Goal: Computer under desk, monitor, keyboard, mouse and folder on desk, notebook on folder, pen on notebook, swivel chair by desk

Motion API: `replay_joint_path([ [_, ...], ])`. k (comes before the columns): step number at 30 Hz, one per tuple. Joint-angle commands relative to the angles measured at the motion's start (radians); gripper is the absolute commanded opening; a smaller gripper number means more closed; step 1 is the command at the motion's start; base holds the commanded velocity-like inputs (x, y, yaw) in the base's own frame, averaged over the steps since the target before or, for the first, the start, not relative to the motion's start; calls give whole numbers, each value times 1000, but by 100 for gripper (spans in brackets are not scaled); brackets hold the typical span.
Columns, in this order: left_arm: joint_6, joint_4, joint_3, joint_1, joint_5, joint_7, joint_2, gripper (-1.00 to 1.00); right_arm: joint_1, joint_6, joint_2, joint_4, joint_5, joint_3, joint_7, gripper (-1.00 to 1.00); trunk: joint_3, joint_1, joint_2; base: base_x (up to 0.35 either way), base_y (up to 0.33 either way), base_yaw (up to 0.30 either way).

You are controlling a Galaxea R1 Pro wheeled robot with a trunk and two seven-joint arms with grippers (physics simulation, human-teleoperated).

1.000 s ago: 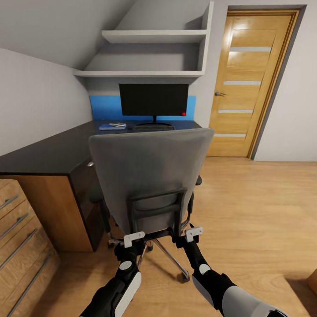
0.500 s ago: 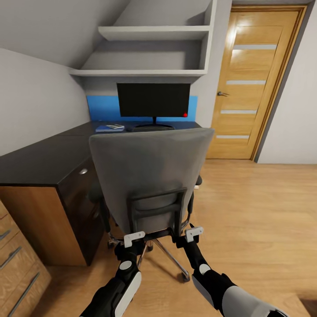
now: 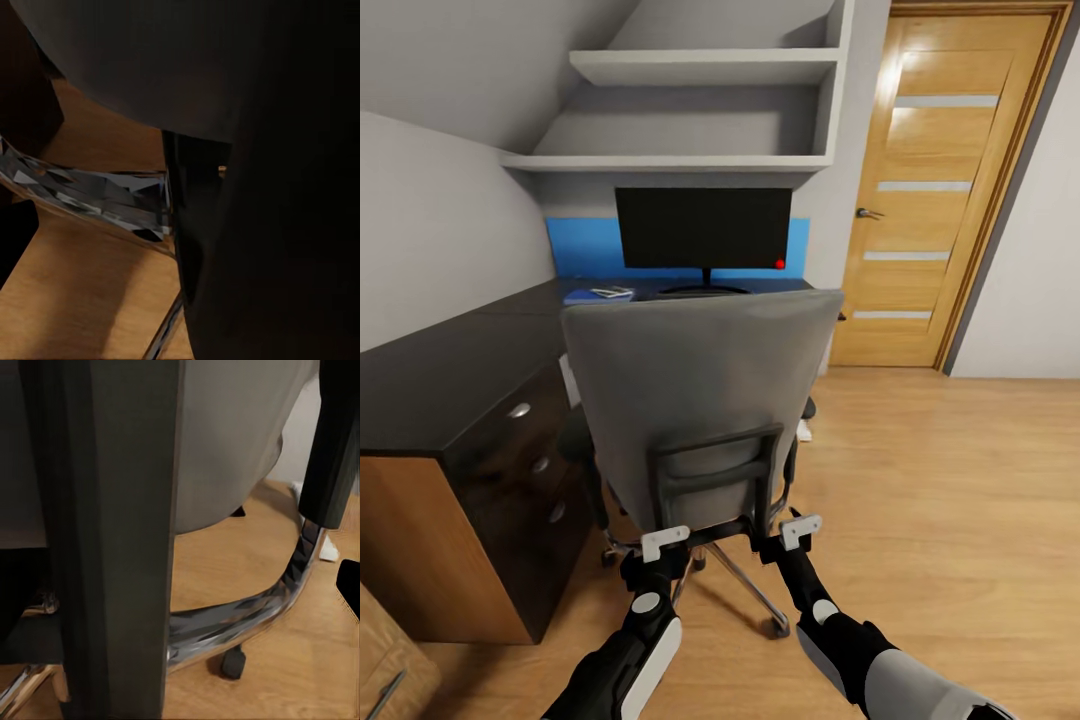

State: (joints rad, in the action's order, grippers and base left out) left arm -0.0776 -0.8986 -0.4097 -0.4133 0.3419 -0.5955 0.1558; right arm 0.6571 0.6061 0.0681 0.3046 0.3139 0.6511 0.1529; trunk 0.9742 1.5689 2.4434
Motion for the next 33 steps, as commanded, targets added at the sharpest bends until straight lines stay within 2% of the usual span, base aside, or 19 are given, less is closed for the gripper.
replay_joint_path([
  [1,-5,-2,-3,-1,3,-7,-1,100,1,4,-1,-1,13,4,8,100,1,0,0,266,-210,0],
  [16,7,-3,-3,-1,3,-6,-1,100,1,4,-1,-1,13,4,8,100,1,0,0,266,-174,0],
  [33,7,-3,-3,-1,3,-6,-2,100,1,4,-1,-1,12,4,8,100,1,0,0,297,85,0],
])
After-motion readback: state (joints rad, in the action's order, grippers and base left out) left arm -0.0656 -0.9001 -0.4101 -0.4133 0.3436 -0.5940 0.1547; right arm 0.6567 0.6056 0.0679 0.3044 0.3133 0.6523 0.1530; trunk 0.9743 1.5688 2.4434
